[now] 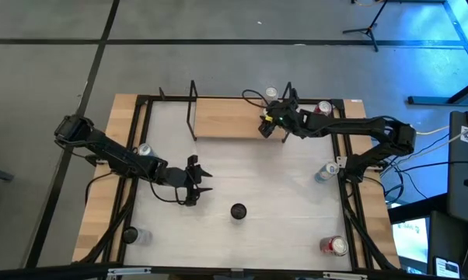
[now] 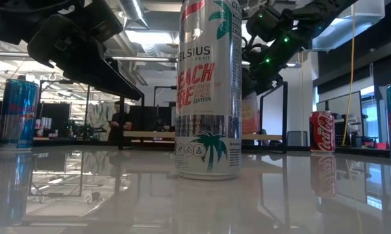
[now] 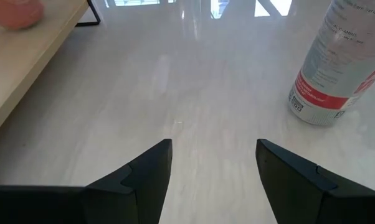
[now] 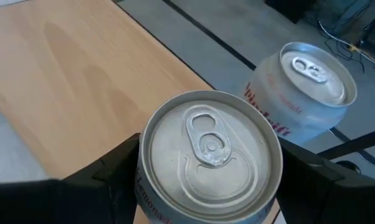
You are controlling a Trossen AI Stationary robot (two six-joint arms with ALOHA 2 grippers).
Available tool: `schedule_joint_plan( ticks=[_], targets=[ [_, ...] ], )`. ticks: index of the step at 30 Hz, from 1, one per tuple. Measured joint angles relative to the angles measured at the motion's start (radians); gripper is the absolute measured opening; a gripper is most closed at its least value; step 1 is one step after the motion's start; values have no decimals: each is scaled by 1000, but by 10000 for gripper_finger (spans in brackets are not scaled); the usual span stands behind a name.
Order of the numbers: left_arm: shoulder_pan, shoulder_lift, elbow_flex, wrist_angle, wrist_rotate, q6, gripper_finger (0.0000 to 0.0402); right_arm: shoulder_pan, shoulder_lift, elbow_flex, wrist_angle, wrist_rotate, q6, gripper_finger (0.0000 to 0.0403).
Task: Place canned beverage on shelf
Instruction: Put the orange soda can on the shelf, then put the right blue soda can on the shelf
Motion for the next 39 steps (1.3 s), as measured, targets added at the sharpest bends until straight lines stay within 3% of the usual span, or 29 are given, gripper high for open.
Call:
schedule_joint_plan(
  ticks=[6, 13, 17, 24, 31, 39],
  targets=[
    [0, 0, 0, 0, 1, 0, 222, 0, 0, 0, -23, -1, 0, 277],
    [0, 0, 0, 0, 1, 0, 222, 0, 0, 1, -25, 0, -13, 366],
    [0, 0, 0, 0, 2, 0, 222, 2, 0, 1, -24, 29, -29, 390],
    [0, 0, 0, 0, 4, 0, 222, 3, -1, 31, -47, 35, -57, 395],
    [0, 0, 0, 1, 4, 0, 222, 22, -32, 113, -175, 16, -78, 396],
    [0, 0, 0, 41, 8, 4, 222, 217, -120, 153, -281, -66, -77, 396]
  ],
)
